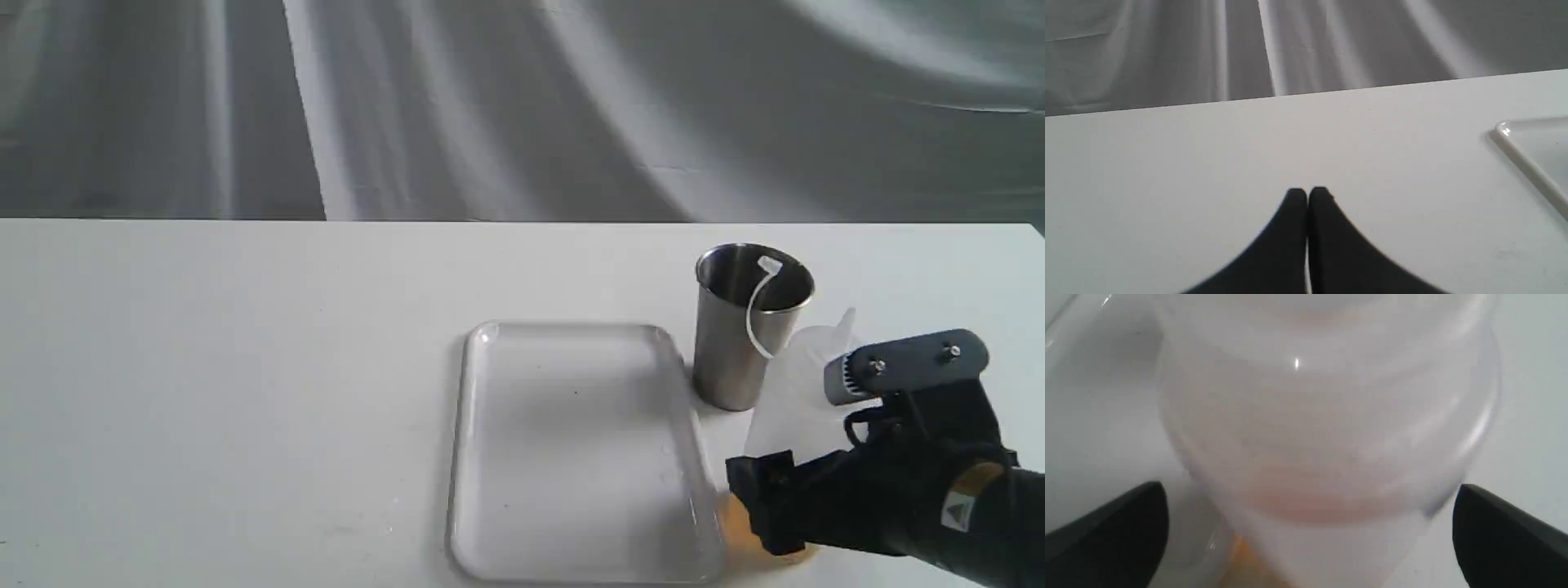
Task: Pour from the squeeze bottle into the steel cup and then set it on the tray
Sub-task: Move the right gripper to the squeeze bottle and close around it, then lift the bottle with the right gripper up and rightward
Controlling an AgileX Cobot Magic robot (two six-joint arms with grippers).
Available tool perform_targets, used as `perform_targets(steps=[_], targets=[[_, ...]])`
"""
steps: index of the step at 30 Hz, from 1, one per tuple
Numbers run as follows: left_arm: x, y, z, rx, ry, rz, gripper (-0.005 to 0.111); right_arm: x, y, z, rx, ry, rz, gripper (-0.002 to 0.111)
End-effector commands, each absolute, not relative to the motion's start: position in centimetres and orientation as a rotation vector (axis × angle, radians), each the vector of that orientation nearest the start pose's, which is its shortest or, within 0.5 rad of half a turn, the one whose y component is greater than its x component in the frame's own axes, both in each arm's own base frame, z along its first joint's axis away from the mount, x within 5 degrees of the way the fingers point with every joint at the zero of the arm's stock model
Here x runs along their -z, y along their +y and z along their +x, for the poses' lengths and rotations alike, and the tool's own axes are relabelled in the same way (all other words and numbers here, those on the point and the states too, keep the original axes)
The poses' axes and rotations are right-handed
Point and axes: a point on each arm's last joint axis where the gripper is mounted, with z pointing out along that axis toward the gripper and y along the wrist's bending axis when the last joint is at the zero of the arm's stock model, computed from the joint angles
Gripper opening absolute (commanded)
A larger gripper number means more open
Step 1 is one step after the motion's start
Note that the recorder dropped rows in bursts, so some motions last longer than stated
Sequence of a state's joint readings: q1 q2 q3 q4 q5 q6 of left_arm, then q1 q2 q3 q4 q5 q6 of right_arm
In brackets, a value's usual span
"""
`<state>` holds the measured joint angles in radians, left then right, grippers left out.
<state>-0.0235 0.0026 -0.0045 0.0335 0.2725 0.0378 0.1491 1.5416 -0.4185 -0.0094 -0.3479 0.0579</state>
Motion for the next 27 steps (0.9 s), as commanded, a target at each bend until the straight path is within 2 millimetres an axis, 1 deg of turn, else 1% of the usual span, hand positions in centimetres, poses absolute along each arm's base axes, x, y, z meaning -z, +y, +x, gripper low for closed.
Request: perform_targets(steps=[1,7,19,23,27], targets=[[-18.91,-0.04,5.5,-0.04,1.748,0.071,0.0,-14.08,3.96,25.56,-0.114,2.245,-0.113,0.093],[-18.91,-0.04,5.5,-0.038,1.748,0.069,0.0,-13.5,4.05,26.14,-0.117,2.217,-0.112,0.093],[-18.91,-0.04,5.5,-0.04,1.748,0.071,0.0,-13.94,4.1,26.44,-0.123,2.159,-0.109,0.093],[-18.91,-0.04,5.5,-0.04,1.748,0.071,0.0,-13.94,4.1,26.44,-0.123,2.159,-0.109,0.088],[-18.91,-0.04,5.5,-0.04,1.748,0.071,0.0,-13.94,4.14,26.43,-0.123,2.159,-0.119,0.075]])
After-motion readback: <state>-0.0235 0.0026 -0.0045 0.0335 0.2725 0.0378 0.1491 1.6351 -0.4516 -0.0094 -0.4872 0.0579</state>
